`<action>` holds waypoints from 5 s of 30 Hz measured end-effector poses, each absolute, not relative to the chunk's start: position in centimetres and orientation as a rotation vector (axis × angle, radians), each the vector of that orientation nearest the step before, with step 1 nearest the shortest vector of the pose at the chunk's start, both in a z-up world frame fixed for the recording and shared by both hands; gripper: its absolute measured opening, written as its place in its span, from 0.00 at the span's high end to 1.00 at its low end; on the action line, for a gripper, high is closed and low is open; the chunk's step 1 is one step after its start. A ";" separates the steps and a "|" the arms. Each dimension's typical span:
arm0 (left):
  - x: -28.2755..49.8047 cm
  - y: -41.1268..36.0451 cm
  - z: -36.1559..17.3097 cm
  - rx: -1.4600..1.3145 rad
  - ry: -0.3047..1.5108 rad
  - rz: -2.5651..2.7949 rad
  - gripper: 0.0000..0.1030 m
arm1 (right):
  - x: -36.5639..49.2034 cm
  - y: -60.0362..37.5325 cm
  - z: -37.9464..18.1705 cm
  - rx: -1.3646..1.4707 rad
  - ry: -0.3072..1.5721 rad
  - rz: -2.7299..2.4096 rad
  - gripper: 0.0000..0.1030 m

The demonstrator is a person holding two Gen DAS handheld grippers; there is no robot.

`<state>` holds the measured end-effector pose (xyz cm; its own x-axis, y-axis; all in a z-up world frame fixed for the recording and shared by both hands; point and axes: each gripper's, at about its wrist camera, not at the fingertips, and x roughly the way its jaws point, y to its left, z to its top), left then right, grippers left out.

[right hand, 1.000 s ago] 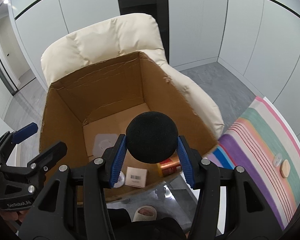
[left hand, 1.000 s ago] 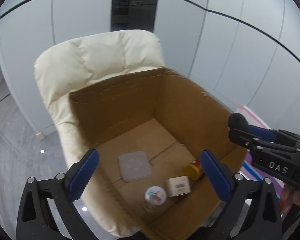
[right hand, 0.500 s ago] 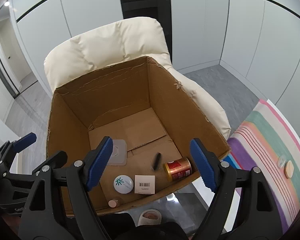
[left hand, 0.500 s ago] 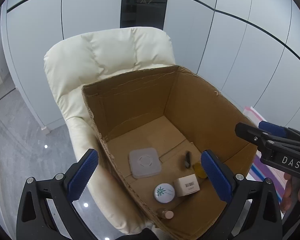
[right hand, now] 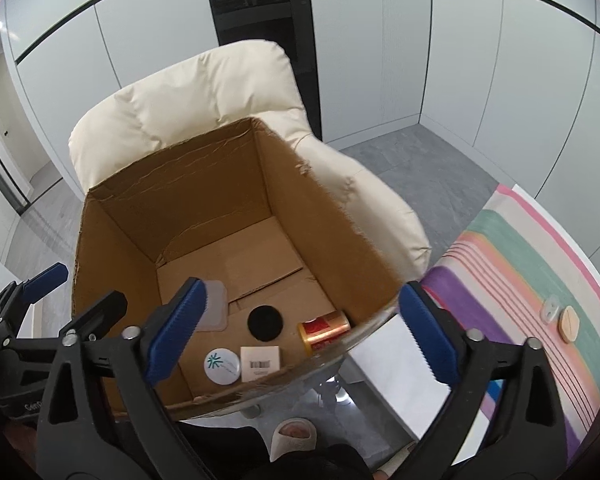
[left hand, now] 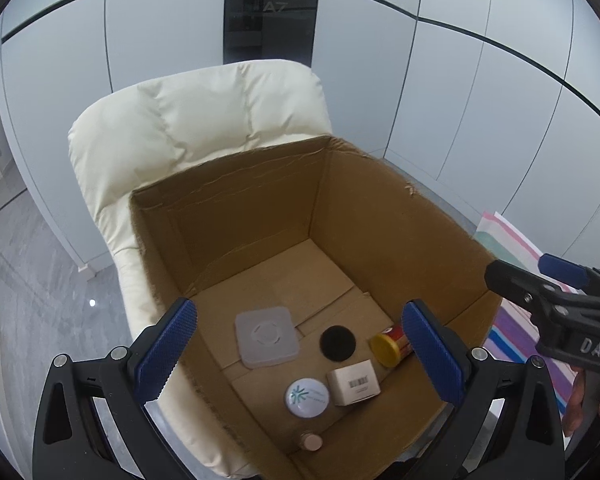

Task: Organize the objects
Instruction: 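Move both open tools back toward the beige sponge and clear case, then grasp the clear case with the left tool while the right tool grasps the beige sponge, then lift the case and the sponge and carry them toward the cardboard box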

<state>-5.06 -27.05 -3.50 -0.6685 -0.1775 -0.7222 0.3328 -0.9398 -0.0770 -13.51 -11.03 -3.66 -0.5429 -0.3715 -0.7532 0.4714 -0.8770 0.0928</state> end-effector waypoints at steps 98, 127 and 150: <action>-28.1 14.9 -21.6 1.650 -0.357 -3.064 0.31 | -27.5 29.4 -24.1 1.569 -0.093 -2.837 0.13; -32.4 22.1 -23.0 1.717 -0.360 -3.085 0.62 | -29.2 33.6 -22.4 1.471 -0.197 -2.931 0.35; -22.5 19.7 -11.2 1.670 -0.289 -3.133 0.62 | -16.6 35.2 -12.1 1.549 -0.428 -2.921 0.35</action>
<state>-22.55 19.69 -11.23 -0.4927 0.2860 -0.8219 -0.4315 -0.9005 -0.0547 -16.61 35.18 -12.11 -0.5537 0.0491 -0.8313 -0.2856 -0.9489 0.1342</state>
